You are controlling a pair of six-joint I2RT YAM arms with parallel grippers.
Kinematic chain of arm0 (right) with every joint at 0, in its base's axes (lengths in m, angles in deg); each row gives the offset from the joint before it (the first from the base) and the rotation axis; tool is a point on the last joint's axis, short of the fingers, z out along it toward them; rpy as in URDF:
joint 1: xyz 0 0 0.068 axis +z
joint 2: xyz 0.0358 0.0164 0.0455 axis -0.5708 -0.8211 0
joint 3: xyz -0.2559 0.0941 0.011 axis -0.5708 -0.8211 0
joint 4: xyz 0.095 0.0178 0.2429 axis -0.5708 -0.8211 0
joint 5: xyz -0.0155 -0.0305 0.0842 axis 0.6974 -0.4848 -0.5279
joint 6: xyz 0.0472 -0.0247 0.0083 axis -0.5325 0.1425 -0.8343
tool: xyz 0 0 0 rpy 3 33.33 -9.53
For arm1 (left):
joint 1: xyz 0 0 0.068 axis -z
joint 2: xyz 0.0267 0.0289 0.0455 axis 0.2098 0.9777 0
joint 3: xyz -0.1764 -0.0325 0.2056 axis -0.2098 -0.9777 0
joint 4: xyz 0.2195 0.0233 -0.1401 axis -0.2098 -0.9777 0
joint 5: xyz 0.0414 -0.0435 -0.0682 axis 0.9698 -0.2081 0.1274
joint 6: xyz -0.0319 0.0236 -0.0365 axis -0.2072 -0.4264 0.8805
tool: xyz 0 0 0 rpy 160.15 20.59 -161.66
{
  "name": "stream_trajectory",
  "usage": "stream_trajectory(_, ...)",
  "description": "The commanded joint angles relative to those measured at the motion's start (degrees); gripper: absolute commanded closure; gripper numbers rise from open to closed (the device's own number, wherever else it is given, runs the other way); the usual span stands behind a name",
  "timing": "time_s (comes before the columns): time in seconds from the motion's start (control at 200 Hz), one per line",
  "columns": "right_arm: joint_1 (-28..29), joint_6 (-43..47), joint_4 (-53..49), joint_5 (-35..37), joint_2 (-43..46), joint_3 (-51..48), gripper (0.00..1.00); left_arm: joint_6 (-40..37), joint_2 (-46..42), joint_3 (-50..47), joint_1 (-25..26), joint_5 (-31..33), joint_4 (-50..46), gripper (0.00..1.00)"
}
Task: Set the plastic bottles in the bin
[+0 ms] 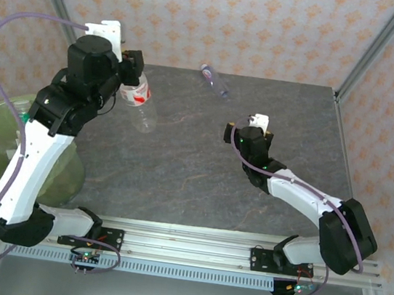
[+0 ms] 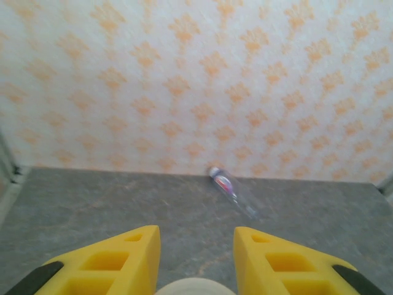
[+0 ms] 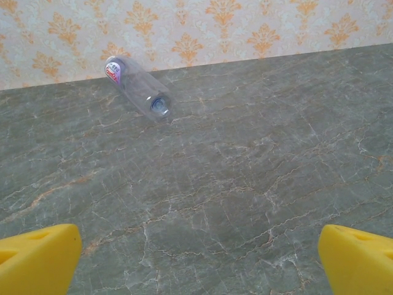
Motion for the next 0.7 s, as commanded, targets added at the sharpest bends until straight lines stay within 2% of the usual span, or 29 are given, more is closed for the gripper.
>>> stream_trajectory(0.0, -0.34, -0.90, 1.05, 1.07, -0.48, 1.72, 0.01, -3.12, -0.74, 4.88, -0.17, 11.85, -6.27, 1.00)
stream_trajectory(0.16, -0.37, -1.28, 0.96, 1.18, -0.90, 1.76, 0.01, -4.57, -1.29, 9.29, -0.17, 22.60, -8.66, 1.00)
stream_trajectory(0.345, -0.38, -0.94, 0.96, 0.86, -1.94, 2.42, 0.01, -12.34, 0.33, 12.23, -0.14, 40.94, -8.62, 1.00)
stream_trajectory(0.44, -0.38, -1.01, 0.78, 0.36, -2.49, 2.94, 0.01, -18.02, 1.79, 13.09, -0.16, 47.48, -7.55, 1.00)
stream_trajectory(0.55, -0.35, -1.31, 0.68, 0.28, -3.08, 3.66, 0.01, -28.65, 3.63, 12.50, -0.22, 59.19, -2.41, 1.00)
stream_trajectory(0.611, -0.36, -0.99, 0.06, 0.12, -3.33, 4.27, 0.01, -32.04, 4.58, 12.93, -0.55, 61.81, -3.02, 1.00)
stream_trajectory(0.696, -0.46, 0.43, 0.26, 0.07, -3.77, 4.69, 0.01, -30.57, 4.13, 12.54, -1.90, 62.03, -7.42, 1.00)
